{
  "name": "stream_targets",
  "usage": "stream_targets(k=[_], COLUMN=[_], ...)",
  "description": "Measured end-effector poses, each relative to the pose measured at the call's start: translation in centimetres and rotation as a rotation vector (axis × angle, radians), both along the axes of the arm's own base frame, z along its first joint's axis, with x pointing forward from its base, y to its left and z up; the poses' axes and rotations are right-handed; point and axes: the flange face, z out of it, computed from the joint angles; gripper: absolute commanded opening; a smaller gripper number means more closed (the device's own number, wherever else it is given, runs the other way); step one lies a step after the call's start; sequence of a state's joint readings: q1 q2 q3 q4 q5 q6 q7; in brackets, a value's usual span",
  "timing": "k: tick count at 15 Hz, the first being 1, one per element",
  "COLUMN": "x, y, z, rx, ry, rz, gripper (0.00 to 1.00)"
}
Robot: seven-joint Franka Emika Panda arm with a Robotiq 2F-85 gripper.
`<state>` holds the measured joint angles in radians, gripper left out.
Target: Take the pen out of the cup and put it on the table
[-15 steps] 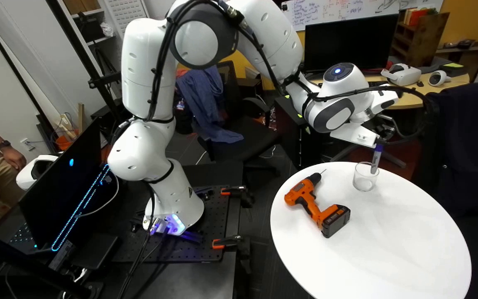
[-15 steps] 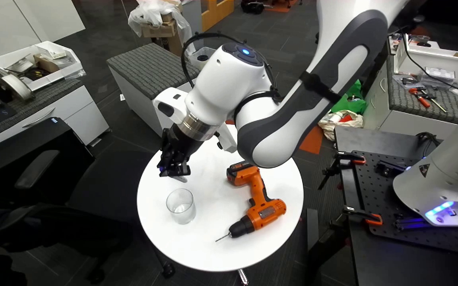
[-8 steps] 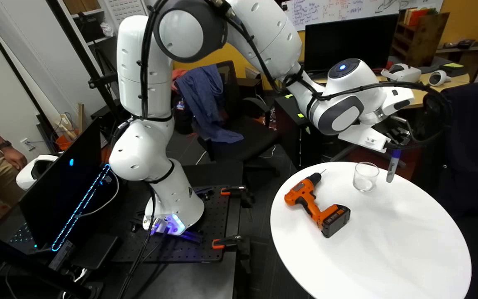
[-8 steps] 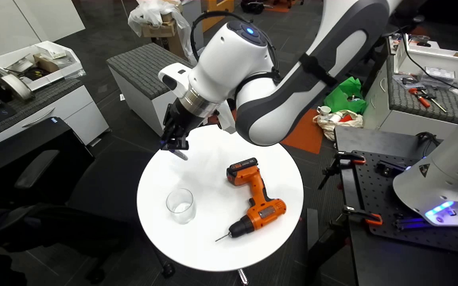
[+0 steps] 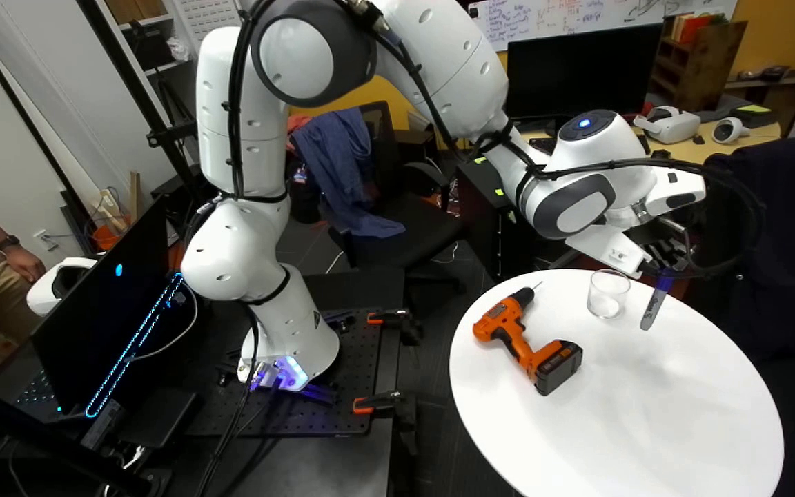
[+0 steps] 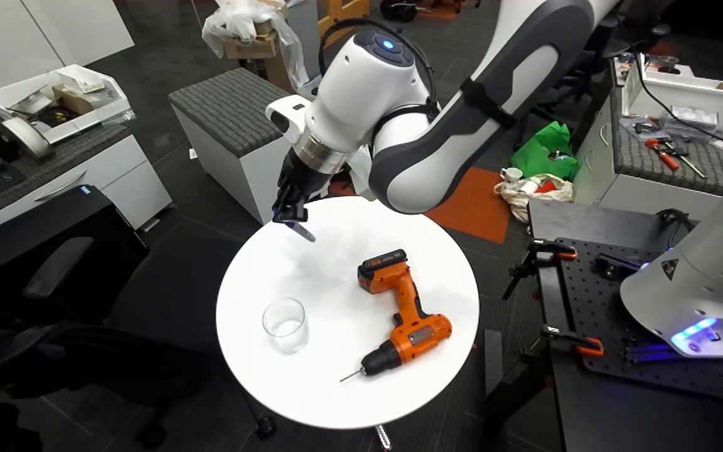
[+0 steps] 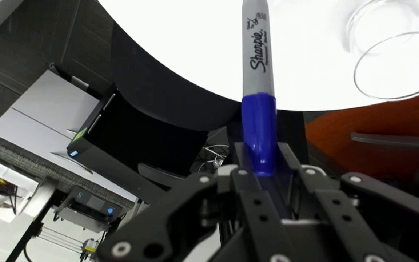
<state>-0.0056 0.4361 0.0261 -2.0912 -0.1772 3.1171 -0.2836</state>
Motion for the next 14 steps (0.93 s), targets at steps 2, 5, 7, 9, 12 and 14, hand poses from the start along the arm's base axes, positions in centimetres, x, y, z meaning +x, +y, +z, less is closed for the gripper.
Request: stream_targets(k=[2,5,7,9,12,14], x=[0.0,0.1,0.5,0.9,1.7,2.3], y=[-0.7,-2.2,-3.3,-4.4,-6.1,-7.1], z=[-0.7,-1.9,-2.9,-4.2,-6.6,-8.1], rx=[0.003,-0.001,-0.002,-0.003,0.004,0.02], ry=[0.04,0.09,0.118,0.152,0.22,0.274], rz=[-0.028,-0.057,-0.076,-0.097,-0.137,-0.169], gripper=[0.06,0.06,0.06,0.06,0.06,0.06])
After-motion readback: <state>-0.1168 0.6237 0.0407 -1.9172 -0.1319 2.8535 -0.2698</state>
